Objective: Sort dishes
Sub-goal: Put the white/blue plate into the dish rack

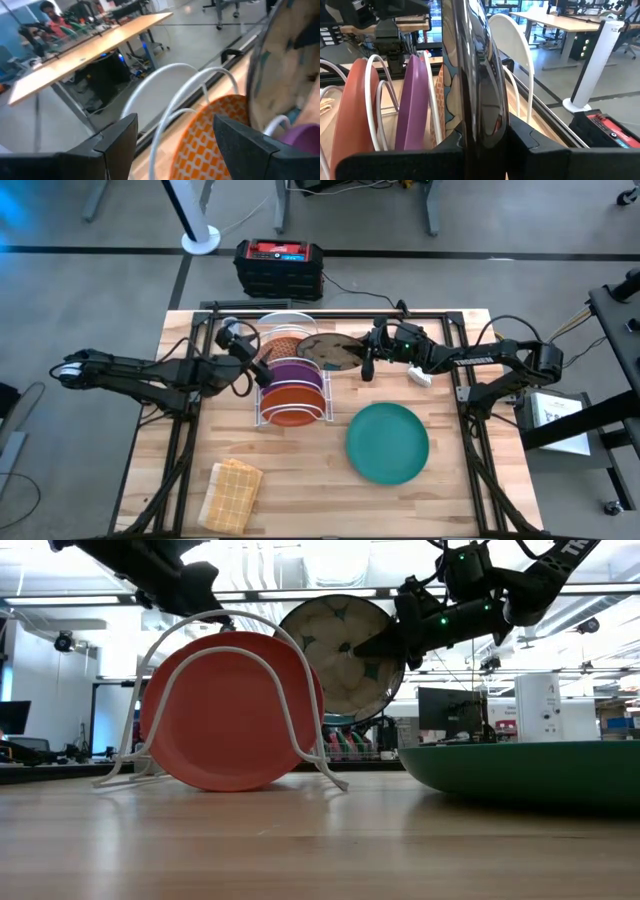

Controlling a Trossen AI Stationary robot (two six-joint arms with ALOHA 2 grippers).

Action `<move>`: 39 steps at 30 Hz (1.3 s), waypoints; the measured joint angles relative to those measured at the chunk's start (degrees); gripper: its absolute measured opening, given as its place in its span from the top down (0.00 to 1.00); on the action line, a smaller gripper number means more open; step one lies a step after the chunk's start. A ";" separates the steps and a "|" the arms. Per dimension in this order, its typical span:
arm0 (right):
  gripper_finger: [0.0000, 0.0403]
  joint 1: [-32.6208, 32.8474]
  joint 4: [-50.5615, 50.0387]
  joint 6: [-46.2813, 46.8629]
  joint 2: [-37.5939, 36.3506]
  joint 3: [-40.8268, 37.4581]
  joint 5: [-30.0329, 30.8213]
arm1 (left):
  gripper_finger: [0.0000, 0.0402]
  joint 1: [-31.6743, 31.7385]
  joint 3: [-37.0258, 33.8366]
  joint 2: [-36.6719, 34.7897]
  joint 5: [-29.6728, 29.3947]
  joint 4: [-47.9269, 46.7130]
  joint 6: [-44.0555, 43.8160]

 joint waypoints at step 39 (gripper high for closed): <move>0.89 -0.02 -0.52 -0.23 0.00 0.00 -0.11 | 0.61 9.33 -5.09 -0.29 14.15 -18.68 -11.37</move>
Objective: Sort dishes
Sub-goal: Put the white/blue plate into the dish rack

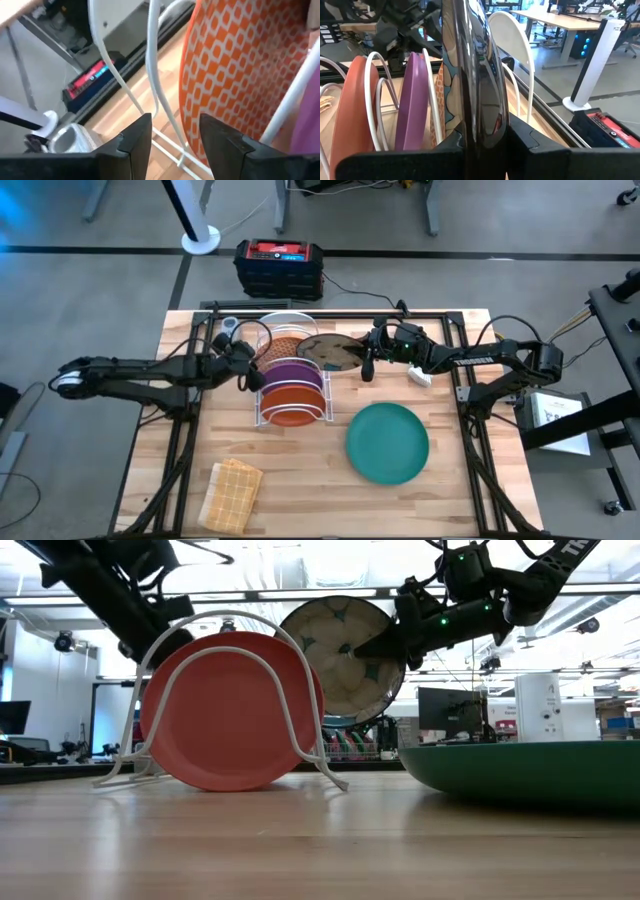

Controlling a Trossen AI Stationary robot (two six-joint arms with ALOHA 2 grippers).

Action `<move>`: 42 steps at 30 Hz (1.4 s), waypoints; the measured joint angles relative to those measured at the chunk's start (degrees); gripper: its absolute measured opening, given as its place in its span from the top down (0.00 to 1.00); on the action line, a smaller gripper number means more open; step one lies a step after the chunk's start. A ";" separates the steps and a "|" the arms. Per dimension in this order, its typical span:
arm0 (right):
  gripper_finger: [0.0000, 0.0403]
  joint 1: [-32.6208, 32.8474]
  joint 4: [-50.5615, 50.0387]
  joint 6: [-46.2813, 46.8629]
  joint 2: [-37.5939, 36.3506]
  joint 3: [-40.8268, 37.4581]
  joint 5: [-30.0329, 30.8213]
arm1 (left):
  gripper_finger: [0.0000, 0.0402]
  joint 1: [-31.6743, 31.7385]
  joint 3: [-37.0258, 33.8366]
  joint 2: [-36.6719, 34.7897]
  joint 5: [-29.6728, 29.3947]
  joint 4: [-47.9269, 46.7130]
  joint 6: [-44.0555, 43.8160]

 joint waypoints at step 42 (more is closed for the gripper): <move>0.89 -0.02 0.00 0.28 0.11 -0.02 0.11 | 0.98 7.46 -3.91 -0.19 8.15 10.84 8.17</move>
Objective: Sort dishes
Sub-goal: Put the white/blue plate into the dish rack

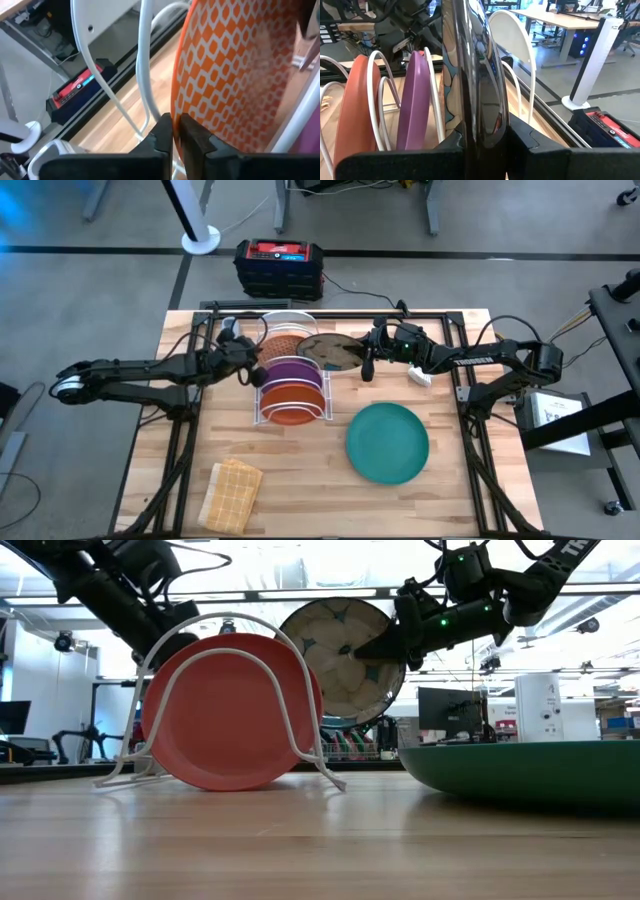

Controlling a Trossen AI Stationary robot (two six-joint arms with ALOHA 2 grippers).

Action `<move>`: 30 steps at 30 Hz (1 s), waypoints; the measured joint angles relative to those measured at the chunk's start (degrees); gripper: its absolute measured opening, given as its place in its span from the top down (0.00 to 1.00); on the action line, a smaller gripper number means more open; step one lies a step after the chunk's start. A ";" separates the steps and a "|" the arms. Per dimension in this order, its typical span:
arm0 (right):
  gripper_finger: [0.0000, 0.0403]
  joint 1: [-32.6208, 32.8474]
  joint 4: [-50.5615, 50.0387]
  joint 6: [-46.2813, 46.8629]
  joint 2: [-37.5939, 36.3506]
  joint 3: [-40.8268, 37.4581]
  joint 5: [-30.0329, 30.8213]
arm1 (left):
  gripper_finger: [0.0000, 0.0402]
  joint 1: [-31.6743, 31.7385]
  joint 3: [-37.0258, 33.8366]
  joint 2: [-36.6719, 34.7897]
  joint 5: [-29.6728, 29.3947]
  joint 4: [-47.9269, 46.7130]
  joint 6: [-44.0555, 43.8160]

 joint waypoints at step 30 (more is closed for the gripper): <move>0.89 0.15 2.33 -2.39 7.32 2.42 -1.29 | 0.97 0.00 -0.02 0.02 -0.37 5.42 1.54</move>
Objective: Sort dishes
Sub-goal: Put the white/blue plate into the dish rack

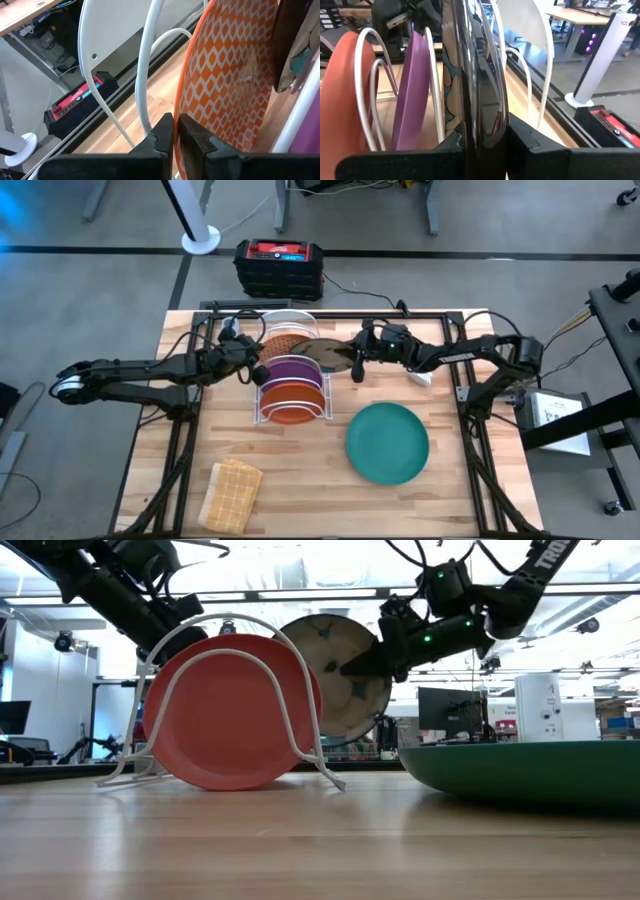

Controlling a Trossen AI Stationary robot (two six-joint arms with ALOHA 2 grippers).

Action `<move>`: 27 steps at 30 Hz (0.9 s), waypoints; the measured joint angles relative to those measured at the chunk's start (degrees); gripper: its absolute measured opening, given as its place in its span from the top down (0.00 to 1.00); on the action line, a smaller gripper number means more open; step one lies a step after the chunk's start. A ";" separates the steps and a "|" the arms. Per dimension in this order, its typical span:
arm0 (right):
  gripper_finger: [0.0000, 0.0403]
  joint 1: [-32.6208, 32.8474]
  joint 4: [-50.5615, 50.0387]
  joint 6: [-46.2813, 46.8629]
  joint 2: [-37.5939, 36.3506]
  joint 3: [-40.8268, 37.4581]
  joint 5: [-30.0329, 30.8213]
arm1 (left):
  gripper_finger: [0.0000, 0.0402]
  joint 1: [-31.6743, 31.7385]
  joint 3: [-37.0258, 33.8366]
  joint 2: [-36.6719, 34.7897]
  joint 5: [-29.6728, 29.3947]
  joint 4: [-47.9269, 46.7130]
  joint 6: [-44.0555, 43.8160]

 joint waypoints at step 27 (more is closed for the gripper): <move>0.89 0.68 -2.41 -0.63 6.66 8.47 -0.37 | 0.97 0.02 0.00 0.00 -0.05 -0.01 -0.01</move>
